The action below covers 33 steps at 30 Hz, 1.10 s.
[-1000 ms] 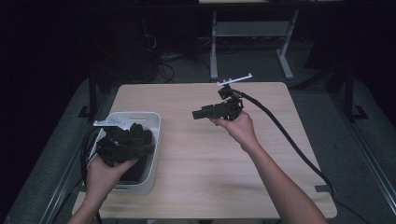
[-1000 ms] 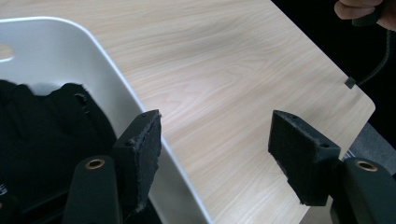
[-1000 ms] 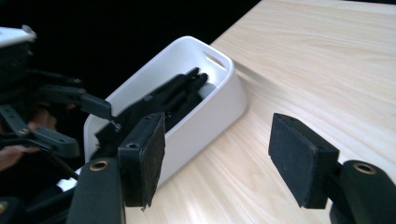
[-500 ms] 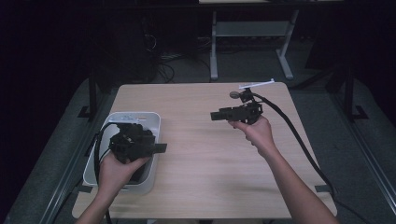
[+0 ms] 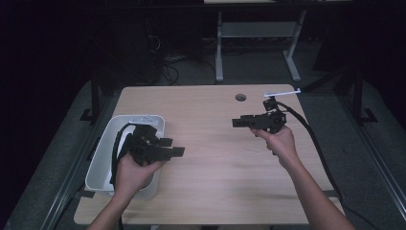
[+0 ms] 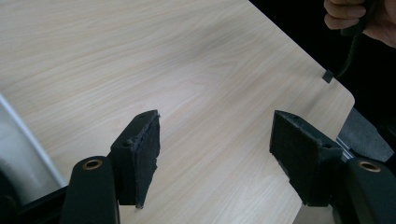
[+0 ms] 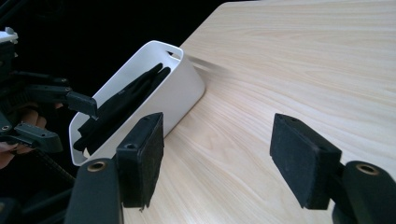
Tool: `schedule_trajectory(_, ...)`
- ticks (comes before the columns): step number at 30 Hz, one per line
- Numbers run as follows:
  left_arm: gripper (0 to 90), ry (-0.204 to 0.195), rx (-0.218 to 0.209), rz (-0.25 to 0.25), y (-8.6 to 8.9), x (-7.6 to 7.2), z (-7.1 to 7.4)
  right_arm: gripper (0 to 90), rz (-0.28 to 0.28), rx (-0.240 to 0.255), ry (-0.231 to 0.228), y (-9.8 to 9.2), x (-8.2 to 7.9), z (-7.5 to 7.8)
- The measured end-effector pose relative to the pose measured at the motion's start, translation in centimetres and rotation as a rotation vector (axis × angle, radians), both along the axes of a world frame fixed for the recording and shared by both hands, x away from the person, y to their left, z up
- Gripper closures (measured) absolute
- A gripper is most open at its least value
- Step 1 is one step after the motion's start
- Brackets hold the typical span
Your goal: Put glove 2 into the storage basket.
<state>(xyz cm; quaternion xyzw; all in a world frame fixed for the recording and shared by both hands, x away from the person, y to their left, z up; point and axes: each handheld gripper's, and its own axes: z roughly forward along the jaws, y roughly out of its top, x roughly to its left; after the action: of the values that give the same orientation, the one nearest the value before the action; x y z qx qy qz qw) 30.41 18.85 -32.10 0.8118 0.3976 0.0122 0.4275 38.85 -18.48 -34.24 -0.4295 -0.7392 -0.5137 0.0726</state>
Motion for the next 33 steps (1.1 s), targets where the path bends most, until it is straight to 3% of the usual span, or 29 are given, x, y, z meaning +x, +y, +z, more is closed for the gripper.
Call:
schedule_trajectory(10, 31.9, 0.004, -0.007, -0.026, -1.6, 0.4, -0.3, 34.0, -0.038, 0.01, 0.017, -2.5, -0.9, -1.3)
schedule_trajectory(23, 30.3, 0.018, -0.031, -0.053, -4.2, 1.1, -1.4, 32.4, -0.096, 0.003, 0.029, -6.5, -2.0, -1.9)
schedule_trajectory(33, 29.8, 0.018, -0.021, -0.085, -6.0, 1.1, -2.2, 31.1, -0.129, -0.001, 0.031, -8.5, -3.0, -2.9)
